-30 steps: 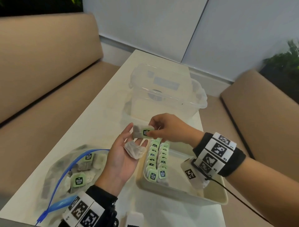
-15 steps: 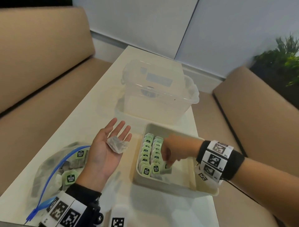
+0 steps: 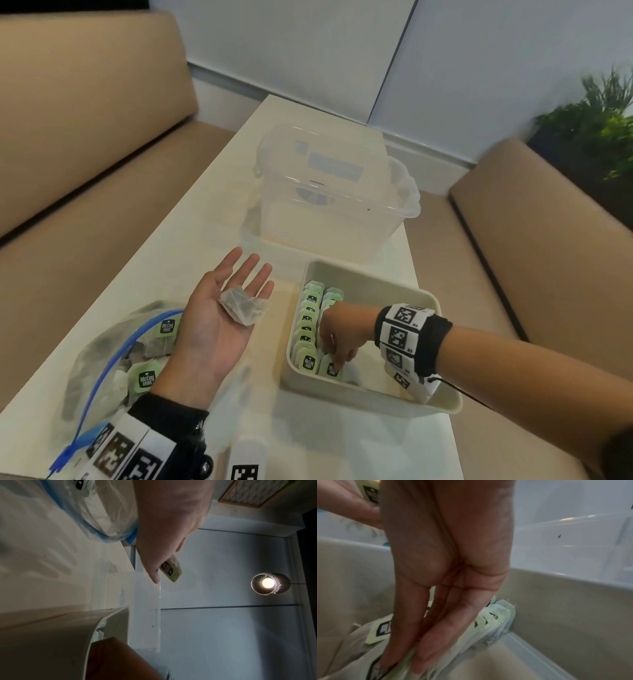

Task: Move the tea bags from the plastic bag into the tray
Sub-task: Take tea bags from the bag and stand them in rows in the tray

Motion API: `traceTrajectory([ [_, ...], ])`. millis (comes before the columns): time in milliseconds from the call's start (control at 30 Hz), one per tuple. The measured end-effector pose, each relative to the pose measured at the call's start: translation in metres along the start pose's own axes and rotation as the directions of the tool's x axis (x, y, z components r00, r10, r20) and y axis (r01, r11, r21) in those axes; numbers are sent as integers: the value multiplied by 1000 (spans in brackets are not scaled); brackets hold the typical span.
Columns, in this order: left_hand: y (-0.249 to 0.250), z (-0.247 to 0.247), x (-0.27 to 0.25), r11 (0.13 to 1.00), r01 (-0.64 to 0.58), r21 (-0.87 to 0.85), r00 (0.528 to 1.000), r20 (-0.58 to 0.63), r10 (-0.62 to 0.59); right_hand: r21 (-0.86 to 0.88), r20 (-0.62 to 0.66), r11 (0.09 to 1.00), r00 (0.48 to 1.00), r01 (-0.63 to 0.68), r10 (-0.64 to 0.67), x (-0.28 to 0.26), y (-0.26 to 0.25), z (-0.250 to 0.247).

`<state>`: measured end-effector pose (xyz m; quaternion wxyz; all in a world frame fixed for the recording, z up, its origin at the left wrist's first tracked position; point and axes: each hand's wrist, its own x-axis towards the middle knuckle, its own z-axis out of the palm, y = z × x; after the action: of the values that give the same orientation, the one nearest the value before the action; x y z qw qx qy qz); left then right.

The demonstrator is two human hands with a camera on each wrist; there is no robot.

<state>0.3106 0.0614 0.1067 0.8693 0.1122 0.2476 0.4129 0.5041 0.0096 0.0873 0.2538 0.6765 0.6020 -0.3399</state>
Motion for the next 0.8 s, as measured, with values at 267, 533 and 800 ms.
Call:
traceTrajectory([
  [267,2,-1,1,1000,-7,3,1000,-1,7,42,-60,998,997,-50,52,-3,2,-6],
  [533,0,0,2,1000,-2,-15,1000,20,2,-275,266,961,962,15,61,-16,23,2],
  [800,0,-3,2,1000,-7,-9,1000,9,7,-182,345,979,938,95,-27,-15,18,7],
])
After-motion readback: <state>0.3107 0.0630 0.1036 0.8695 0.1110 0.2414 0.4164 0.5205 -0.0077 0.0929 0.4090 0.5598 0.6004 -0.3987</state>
